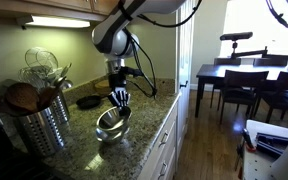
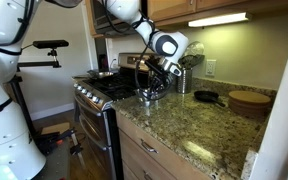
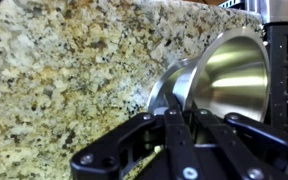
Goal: Stack the metal bowls
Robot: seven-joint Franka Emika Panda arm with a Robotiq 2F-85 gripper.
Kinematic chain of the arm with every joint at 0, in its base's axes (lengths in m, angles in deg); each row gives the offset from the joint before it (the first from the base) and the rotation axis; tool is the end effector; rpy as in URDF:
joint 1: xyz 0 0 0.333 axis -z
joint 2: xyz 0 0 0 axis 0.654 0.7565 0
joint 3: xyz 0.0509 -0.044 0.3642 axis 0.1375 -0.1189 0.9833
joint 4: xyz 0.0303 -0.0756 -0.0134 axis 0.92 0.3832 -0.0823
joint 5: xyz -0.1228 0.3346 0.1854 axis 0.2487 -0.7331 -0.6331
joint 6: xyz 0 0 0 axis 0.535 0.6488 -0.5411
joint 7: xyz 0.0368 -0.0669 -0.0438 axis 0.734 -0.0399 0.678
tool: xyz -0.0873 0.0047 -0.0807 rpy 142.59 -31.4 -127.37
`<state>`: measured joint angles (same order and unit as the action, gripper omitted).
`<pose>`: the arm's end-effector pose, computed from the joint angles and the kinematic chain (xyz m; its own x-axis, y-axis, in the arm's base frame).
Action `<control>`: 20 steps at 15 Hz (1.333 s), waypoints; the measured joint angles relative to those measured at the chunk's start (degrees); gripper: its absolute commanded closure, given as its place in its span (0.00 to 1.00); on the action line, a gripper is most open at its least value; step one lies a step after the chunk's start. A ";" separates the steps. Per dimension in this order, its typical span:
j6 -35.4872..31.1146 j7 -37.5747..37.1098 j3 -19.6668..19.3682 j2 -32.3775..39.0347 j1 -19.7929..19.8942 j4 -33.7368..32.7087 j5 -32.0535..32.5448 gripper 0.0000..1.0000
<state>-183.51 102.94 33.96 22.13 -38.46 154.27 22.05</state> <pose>0.6720 0.0695 0.2945 0.9263 0.2539 -0.2784 0.1396 -0.9175 -0.3725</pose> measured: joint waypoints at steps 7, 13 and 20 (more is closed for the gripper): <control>0.00 0.11 0.21 4.69 0.11 -4.61 -0.01 0.92; 0.17 0.11 0.21 7.96 0.19 -8.51 -0.01 0.80; 2.16 0.11 0.21 9.19 0.22 -10.87 -0.02 0.27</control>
<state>-181.36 103.05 34.17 31.32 -38.25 143.40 22.03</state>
